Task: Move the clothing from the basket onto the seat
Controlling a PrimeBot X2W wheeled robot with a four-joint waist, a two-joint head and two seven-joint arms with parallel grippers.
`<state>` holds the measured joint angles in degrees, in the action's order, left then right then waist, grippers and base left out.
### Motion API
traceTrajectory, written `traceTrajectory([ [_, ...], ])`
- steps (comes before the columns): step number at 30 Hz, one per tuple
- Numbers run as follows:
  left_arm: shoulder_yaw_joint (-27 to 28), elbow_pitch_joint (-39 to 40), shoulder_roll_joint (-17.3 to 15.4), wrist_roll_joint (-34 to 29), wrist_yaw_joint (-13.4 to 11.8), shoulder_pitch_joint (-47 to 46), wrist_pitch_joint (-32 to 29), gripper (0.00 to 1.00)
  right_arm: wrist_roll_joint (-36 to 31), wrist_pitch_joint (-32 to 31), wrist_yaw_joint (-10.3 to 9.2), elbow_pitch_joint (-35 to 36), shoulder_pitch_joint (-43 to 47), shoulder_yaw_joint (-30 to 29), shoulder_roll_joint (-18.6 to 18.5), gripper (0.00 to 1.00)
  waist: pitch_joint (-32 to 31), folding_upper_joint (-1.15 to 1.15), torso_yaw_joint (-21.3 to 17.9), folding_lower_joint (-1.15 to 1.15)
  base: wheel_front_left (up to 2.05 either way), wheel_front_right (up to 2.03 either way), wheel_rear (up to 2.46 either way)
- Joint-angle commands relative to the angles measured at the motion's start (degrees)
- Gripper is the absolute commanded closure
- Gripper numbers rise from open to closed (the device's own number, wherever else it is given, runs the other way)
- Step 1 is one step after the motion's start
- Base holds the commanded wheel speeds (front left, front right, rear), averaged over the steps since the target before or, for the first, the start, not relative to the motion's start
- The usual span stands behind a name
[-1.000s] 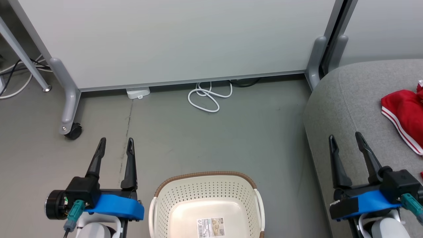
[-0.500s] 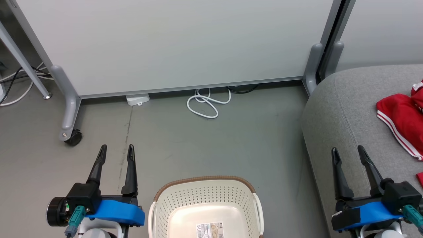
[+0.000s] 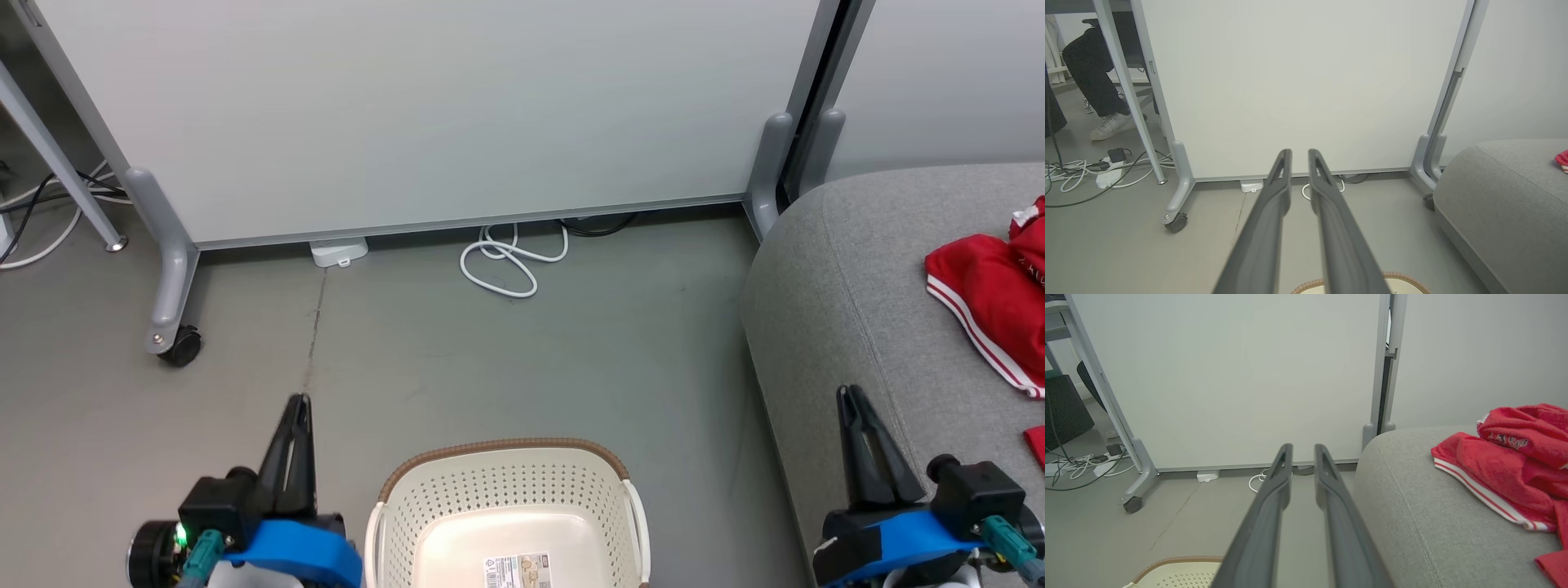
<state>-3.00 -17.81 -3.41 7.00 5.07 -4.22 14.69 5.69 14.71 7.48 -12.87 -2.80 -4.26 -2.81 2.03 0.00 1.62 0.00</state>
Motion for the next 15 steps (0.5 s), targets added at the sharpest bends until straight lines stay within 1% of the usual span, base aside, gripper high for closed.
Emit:
traceTrajectory([
  [1,0.1,-0.4,0.1,0.4,0.0,0.2,-0.2,1.00,0.4,-0.2,0.00,-0.4,0.0,-0.1,0.1,1.00,0.0,0.00,0.0,0.00,0.00,0.00,0.00],
  [2,0.0,-1.0,0.2,0.1,0.0,0.9,-0.1,1.00,0.1,-0.1,0.00,-1.1,0.2,0.0,0.1,1.00,0.0,0.00,0.0,0.00,0.00,0.00,0.00],
  [15,1.9,-0.3,0.2,14.9,0.4,0.2,-3.9,1.00,15.1,-3.9,0.00,-1.1,-0.6,-0.5,0.1,1.00,-0.2,0.00,-0.2,0.00,0.00,0.00,0.00],
])
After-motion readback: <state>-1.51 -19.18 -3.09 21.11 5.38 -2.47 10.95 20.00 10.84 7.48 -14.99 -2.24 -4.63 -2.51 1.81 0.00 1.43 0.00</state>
